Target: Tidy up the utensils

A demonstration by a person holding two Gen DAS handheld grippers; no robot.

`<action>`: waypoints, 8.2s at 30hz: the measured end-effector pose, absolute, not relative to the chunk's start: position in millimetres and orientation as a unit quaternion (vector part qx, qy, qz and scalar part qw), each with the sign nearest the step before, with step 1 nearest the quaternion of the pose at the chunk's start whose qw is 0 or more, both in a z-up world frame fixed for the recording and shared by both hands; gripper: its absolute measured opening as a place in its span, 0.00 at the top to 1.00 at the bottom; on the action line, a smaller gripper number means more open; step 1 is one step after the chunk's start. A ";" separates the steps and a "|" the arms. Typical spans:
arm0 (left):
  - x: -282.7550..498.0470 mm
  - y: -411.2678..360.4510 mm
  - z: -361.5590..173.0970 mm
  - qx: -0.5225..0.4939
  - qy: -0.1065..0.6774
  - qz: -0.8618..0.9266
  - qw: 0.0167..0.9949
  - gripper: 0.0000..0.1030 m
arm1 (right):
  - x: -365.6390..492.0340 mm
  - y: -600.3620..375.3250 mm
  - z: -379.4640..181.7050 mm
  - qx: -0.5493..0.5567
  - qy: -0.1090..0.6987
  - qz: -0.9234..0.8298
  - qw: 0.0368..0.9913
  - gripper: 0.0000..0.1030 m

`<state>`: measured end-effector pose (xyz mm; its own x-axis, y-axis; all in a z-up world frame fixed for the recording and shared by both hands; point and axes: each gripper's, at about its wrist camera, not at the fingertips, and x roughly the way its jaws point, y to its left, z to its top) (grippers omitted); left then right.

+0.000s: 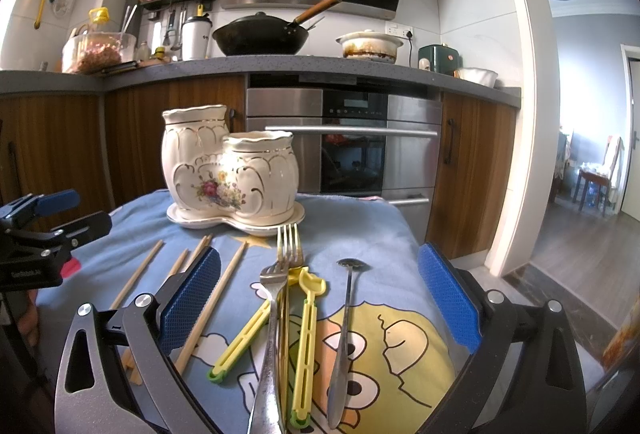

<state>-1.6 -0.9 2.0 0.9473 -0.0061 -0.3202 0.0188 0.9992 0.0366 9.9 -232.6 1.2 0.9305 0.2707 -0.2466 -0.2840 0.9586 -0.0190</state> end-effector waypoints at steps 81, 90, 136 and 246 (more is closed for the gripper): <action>39.3 -10.3 -10.5 0.039 0.358 -0.011 0.933 0.05 | 102.6 -261.6 -1.1 -0.044 0.343 0.110 0.932 0.10; 31.3 -19.1 -25.2 0.025 0.405 -0.040 0.913 0.39 | 109.7 -244.1 -10.9 -0.051 0.385 0.143 0.910 0.40; 35.7 12.9 18.3 0.039 0.341 -0.130 0.930 0.95 | 80.8 -231.5 71.3 -0.073 0.221 0.155 0.960 0.98; 32.5 23.6 48.7 0.012 0.153 -0.080 0.985 0.05 | 60.2 -232.2 39.1 -0.012 0.171 0.140 0.975 0.05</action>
